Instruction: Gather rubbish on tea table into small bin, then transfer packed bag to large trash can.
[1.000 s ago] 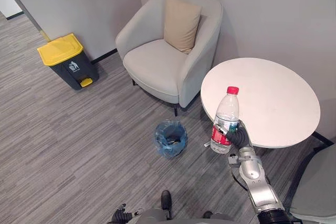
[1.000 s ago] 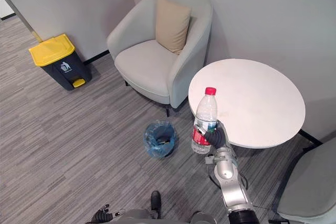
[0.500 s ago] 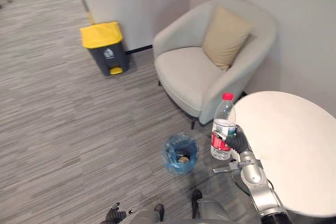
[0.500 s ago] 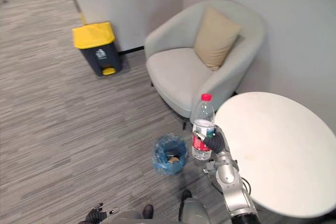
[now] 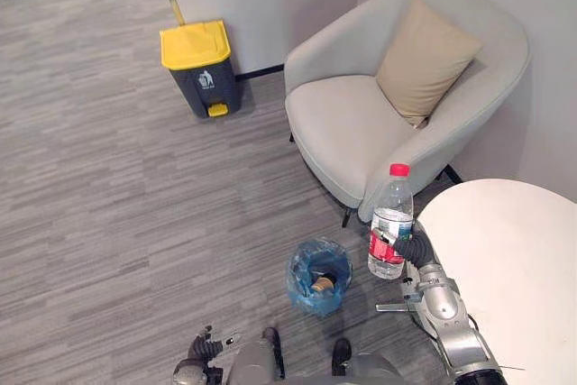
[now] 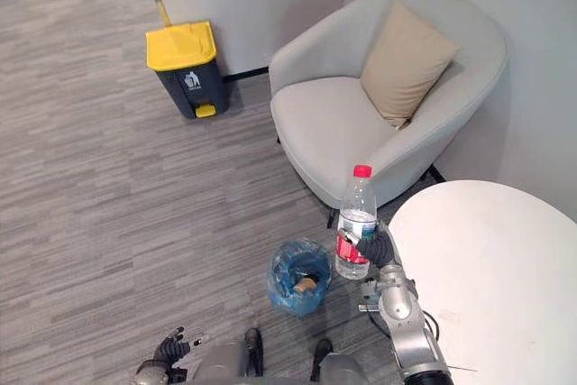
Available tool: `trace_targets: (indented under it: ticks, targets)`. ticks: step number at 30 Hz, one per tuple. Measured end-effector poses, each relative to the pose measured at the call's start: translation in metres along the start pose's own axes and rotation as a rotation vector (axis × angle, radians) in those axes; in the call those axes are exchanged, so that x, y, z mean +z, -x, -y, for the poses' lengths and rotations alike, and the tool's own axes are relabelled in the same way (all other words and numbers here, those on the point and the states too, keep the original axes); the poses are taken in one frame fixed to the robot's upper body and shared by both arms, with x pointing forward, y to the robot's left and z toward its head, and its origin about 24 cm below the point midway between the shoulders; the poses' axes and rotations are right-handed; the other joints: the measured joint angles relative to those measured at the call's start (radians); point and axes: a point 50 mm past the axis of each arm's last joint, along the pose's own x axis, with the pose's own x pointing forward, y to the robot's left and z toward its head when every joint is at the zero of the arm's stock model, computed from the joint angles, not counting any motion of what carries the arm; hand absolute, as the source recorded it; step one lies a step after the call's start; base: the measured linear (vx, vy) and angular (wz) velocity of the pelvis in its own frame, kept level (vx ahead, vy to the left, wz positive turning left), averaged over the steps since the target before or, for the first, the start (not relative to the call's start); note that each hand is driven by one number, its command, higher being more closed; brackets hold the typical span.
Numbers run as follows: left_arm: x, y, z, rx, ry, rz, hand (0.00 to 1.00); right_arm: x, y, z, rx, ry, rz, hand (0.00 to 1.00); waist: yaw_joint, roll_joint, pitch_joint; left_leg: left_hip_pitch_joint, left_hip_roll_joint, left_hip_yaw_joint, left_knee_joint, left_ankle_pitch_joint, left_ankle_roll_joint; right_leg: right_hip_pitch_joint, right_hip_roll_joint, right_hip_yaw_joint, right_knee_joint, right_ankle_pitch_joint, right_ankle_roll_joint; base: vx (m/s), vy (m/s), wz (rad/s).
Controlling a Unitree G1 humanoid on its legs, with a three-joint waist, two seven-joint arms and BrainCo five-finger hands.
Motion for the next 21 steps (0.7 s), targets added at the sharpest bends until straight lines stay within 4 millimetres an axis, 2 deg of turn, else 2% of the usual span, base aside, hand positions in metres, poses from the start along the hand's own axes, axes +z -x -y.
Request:
trace_targets:
  ticks: [7, 11, 13, 17, 21]
  targets:
    - [-0.005, 0.001, 0.0, -0.003, -0.024, -0.013, 0.0, 0.002, -0.002, -0.013, 0.046, 0.011, 0.006, 1.0, -0.002, -0.001, 0.0, 0.048, -0.029, 0.017, -0.14, 0.073, 0.002, -0.025, -0.011, 0.042, -0.004, 0.008, 0.012, -0.02, 0.003, -0.08]
    - [0.0, -0.001, 0.001, -0.008, -0.034, -0.001, 0.0, 0.007, -0.011, -0.025, 0.096, 0.027, 0.025, 1.0, -0.001, -0.003, 0.013, -0.018, -0.026, 0.024, -0.143, 0.095, 0.001, -0.119, -0.005, 0.059, 0.038, 0.014, 0.01, -0.12, -0.014, -0.1]
    - [0.013, -0.004, 0.001, -0.008, -0.035, 0.031, 0.0, 0.023, -0.023, -0.024, 0.099, 0.044, 0.091, 1.0, -0.002, -0.004, 0.051, -0.085, -0.015, 0.026, -0.094, 0.092, 0.004, -0.186, -0.005, 0.066, 0.084, 0.013, 0.01, -0.17, -0.013, -0.05]
    - [0.062, -0.013, -0.006, 0.029, 0.02, 0.166, 0.0, 0.076, -0.056, -0.014, 0.066, 0.098, 0.286, 1.0, 0.003, 0.001, 0.16, -0.275, -0.008, 0.012, 0.06, 0.072, 0.022, -0.373, -0.02, 0.065, 0.243, -0.012, 0.007, -0.27, 0.025, 0.06]
    - [0.091, -0.012, -0.009, 0.051, 0.074, 0.261, 0.0, 0.099, -0.068, -0.004, 0.039, 0.146, 0.375, 1.0, 0.022, 0.013, 0.207, -0.432, 0.0, -0.002, 0.197, 0.04, 0.035, -0.524, -0.044, 0.058, 0.388, -0.053, 0.01, -0.24, 0.0, 0.14]
